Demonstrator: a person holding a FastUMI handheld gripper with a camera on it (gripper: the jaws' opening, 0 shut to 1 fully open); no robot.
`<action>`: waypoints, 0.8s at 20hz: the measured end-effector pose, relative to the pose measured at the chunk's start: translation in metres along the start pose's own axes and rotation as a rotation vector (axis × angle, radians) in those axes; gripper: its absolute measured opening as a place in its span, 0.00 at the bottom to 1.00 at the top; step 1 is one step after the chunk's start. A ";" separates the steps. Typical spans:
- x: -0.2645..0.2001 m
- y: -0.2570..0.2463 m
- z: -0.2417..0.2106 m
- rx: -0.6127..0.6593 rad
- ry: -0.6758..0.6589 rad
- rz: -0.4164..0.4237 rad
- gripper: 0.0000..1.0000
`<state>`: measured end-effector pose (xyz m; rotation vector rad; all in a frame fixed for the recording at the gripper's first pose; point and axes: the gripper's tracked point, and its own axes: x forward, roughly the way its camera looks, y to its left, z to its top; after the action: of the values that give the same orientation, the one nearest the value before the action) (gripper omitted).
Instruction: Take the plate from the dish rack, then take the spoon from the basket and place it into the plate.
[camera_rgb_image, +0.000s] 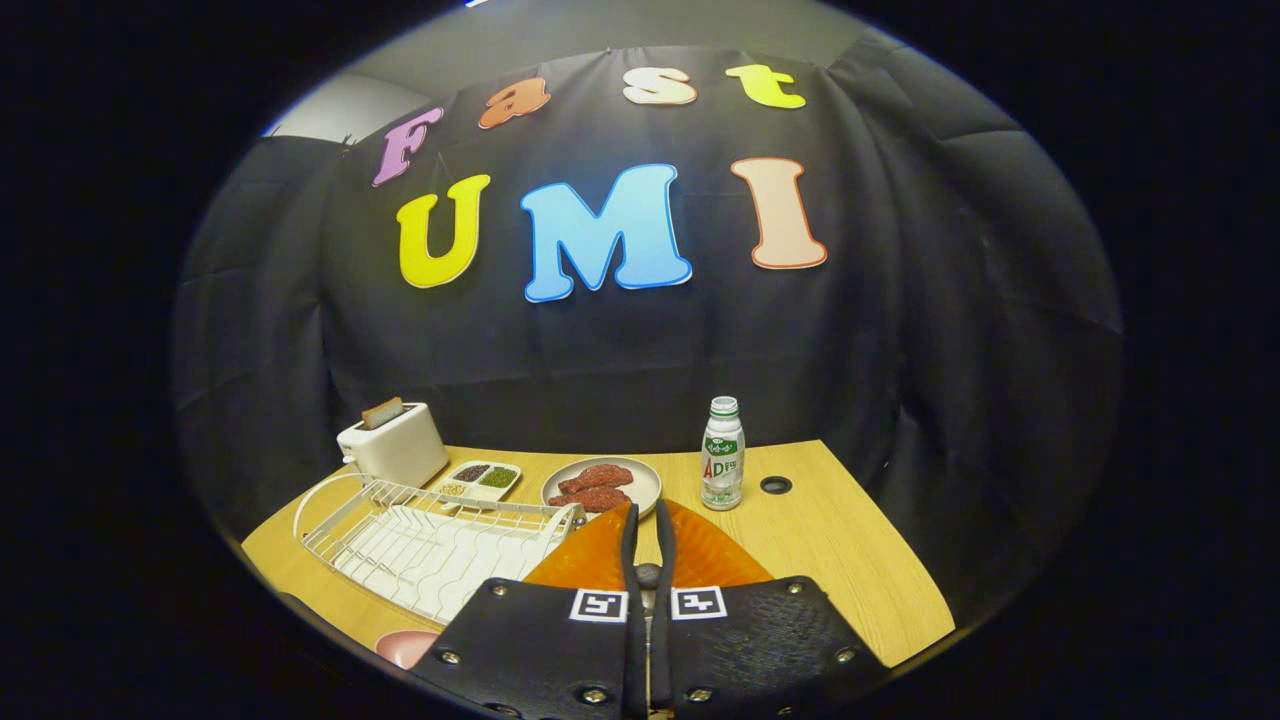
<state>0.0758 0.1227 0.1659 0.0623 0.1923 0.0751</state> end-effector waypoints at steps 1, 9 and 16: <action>-0.006 0.000 0.009 0.000 -0.008 -0.005 0.01; -0.058 0.017 0.053 -0.024 -0.054 -0.032 0.02; -0.093 0.058 0.050 -0.065 -0.047 -0.012 0.02</action>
<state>-0.0096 0.1702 0.2368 -0.0021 0.1436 0.0676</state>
